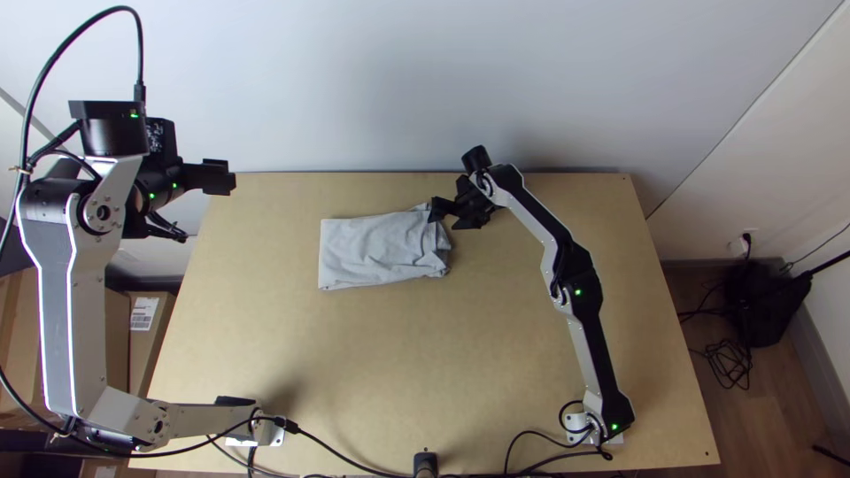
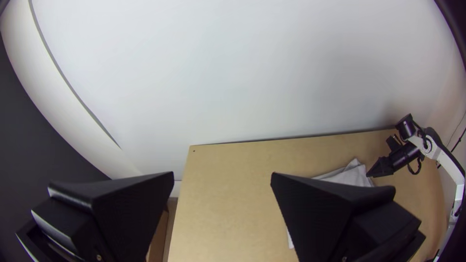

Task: Fold the t-shirt

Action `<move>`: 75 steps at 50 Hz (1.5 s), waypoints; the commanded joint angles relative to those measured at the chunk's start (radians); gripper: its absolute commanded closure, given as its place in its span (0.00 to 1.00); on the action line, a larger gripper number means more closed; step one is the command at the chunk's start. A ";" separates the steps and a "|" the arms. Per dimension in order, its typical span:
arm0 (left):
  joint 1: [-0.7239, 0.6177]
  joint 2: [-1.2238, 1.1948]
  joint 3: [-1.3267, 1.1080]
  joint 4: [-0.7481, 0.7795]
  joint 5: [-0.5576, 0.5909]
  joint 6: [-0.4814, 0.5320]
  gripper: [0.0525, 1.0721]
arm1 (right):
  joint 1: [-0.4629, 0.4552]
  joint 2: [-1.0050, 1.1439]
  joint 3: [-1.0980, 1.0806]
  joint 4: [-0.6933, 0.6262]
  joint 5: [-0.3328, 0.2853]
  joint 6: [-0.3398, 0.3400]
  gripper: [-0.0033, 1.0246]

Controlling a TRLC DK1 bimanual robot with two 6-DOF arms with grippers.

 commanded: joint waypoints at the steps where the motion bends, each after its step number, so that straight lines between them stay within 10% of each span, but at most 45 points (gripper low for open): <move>1: 0.022 -0.033 -0.012 -0.013 0.006 0.016 0.05 | 0.037 0.047 0.024 0.019 -0.007 -0.019 0.05; 15: 0.057 -0.047 -0.012 -0.025 0.006 0.030 0.05 | 0.095 0.108 0.030 0.069 -0.014 -0.021 0.09; 18: 0.062 -0.052 -0.012 -0.028 0.006 0.033 0.05 | 0.097 0.116 0.026 0.065 -0.014 -0.024 0.29; 23: 0.065 -0.056 -0.012 -0.031 0.006 0.034 0.05 | 0.077 0.108 0.004 0.055 -0.014 -0.058 0.97; 51: 0.051 -0.035 -0.053 -0.002 0.010 0.037 0.05 | -0.373 -0.120 -0.319 0.104 -0.033 -0.228 0.98; 75: 0.011 -0.016 -0.053 0.035 0.035 0.028 0.05 | -0.861 -0.146 -0.323 0.138 -0.023 -0.200 0.98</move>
